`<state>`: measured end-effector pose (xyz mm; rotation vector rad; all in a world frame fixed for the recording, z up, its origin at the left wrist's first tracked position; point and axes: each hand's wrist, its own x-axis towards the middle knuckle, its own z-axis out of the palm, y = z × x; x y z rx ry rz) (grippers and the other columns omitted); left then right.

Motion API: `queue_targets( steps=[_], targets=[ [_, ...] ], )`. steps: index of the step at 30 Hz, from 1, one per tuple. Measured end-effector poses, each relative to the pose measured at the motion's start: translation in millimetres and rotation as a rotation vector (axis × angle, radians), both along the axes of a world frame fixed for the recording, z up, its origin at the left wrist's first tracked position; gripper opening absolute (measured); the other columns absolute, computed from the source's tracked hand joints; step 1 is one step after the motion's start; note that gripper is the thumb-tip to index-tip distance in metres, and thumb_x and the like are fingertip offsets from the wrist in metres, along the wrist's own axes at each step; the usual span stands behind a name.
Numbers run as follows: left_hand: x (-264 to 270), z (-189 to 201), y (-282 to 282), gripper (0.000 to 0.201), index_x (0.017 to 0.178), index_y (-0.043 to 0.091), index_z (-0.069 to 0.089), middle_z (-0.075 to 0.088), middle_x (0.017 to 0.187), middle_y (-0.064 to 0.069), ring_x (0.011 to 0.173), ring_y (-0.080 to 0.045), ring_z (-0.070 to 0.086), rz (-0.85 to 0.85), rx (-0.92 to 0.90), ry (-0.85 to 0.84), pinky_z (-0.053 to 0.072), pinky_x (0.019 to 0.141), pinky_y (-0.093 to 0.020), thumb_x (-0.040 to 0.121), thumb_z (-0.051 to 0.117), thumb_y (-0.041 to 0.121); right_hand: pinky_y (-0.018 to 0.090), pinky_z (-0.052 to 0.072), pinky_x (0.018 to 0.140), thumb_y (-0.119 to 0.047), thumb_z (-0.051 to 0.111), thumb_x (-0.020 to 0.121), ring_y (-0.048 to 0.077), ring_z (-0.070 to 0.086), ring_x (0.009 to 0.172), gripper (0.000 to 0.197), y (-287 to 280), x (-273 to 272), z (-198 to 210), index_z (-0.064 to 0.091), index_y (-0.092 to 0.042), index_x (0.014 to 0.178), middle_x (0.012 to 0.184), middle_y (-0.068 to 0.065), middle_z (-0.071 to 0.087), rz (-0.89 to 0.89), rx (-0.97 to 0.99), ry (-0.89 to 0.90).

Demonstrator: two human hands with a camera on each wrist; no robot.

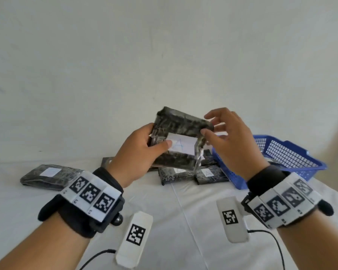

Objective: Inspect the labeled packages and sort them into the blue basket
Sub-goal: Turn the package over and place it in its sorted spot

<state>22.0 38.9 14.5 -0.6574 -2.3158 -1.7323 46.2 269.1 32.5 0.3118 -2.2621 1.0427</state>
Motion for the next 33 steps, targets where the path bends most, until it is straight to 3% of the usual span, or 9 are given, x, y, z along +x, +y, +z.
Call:
queue_targets(
  steps=[4, 7, 10, 13, 15, 20, 26, 29, 33],
  targets=[
    [3.3, -1.4, 55.2, 0.021, 0.121, 0.007, 0.061, 0.076, 0.119, -0.015, 0.098, -0.021, 0.077, -0.152, 0.367, -0.386, 0.066, 0.080, -0.037, 0.106, 0.057, 0.021, 0.033, 0.060, 0.066, -0.021, 0.073, 0.097, 0.021, 0.072, 0.067, 0.054, 44.8, 15.9, 2.6, 0.050, -0.042, 0.141, 0.099, 0.005, 0.064, 0.054, -0.076, -0.263],
    [4.3, -6.5, 107.8, 0.028, 0.127, 0.005, 0.056, 0.071, 0.124, -0.016, 0.098, -0.021, 0.075, -0.230, 0.456, -0.536, 0.065, 0.070, -0.032, 0.108, 0.052, 0.025, 0.037, 0.059, 0.069, -0.013, 0.077, 0.093, 0.021, 0.069, 0.067, 0.061, 87.3, 24.7, 3.6, 0.053, -0.039, 0.142, 0.096, 0.010, 0.068, 0.029, -0.199, -0.329],
    [-5.0, -6.8, 155.3, 0.031, 0.130, 0.005, 0.054, 0.069, 0.128, -0.018, 0.107, -0.030, 0.074, -0.342, 0.472, -0.636, 0.067, 0.073, -0.039, 0.109, 0.049, 0.028, 0.040, 0.058, 0.070, -0.004, 0.077, 0.089, 0.029, 0.065, 0.072, 0.051, 138.4, 19.6, 6.4, 0.061, -0.025, 0.134, 0.083, 0.010, 0.067, 0.009, -0.378, -0.357],
    [-30.8, -6.9, 195.0, 0.036, 0.128, 0.013, 0.057, 0.068, 0.131, -0.012, 0.113, -0.030, 0.072, -0.425, 0.251, -0.529, 0.065, 0.082, -0.043, 0.107, 0.052, 0.040, 0.049, 0.056, 0.085, 0.003, 0.074, 0.090, 0.034, 0.066, 0.080, 0.033, 194.6, 0.5, 7.5, 0.068, -0.011, 0.120, 0.078, 0.009, 0.071, -0.059, -0.425, -0.370],
    [-52.9, -9.7, 218.2, 0.037, 0.125, 0.017, 0.058, 0.068, 0.127, -0.008, 0.112, -0.024, 0.070, -0.392, 0.027, -0.377, 0.063, 0.090, -0.045, 0.103, 0.057, 0.047, 0.046, 0.060, 0.086, 0.003, 0.073, 0.091, 0.035, 0.072, 0.083, 0.023, 228.9, -16.3, 7.2, 0.071, -0.003, 0.113, 0.085, 0.014, 0.077, -0.138, -0.377, -0.369],
    [-105.8, -23.2, 265.0, 0.026, 0.114, 0.022, 0.066, 0.073, 0.114, 0.001, 0.107, -0.021, 0.070, -0.335, -0.476, -0.025, 0.055, 0.098, -0.039, 0.101, 0.062, 0.044, 0.027, 0.060, 0.062, 0.004, 0.069, 0.094, 0.024, 0.068, 0.068, 0.012, 307.5, -59.0, -2.4, 0.070, 0.001, 0.106, 0.083, 0.016, 0.072, -0.367, -0.308, -0.477],
    [-136.7, -35.8, 301.4, 0.026, 0.122, 0.023, 0.069, 0.065, 0.131, 0.004, 0.112, -0.013, 0.058, -0.453, -0.970, 0.177, 0.044, 0.098, -0.030, 0.106, 0.056, 0.038, 0.048, 0.061, 0.088, -0.001, 0.069, 0.097, 0.035, 0.068, 0.083, 0.016, 382.6, -93.2, -25.0, 0.067, -0.004, 0.112, 0.093, 0.018, 0.071, -0.512, -0.181, -0.734],
    [-142.8, -41.7, 311.8, 0.030, 0.125, 0.023, 0.070, 0.060, 0.123, 0.004, 0.108, -0.014, 0.055, -0.493, -1.134, 0.193, 0.045, 0.103, -0.033, 0.105, 0.057, 0.040, 0.056, 0.058, 0.099, -0.003, 0.072, 0.095, 0.038, 0.072, 0.095, 0.023, 400.9, -97.8, -28.2, 0.068, -0.005, 0.118, 0.107, 0.025, 0.075, -0.469, -0.159, -0.832],
    [-147.6, -48.6, 313.5, 0.025, 0.121, 0.025, 0.069, 0.059, 0.122, 0.005, 0.104, -0.013, 0.054, -0.482, -1.154, 0.210, 0.046, 0.096, -0.031, 0.101, 0.064, 0.038, 0.050, 0.062, 0.091, 0.004, 0.069, 0.094, 0.037, 0.075, 0.089, 0.018, 392.7, -100.2, -32.6, 0.069, -0.005, 0.109, 0.104, 0.019, 0.076, -0.298, 0.015, -0.917]
  ],
)
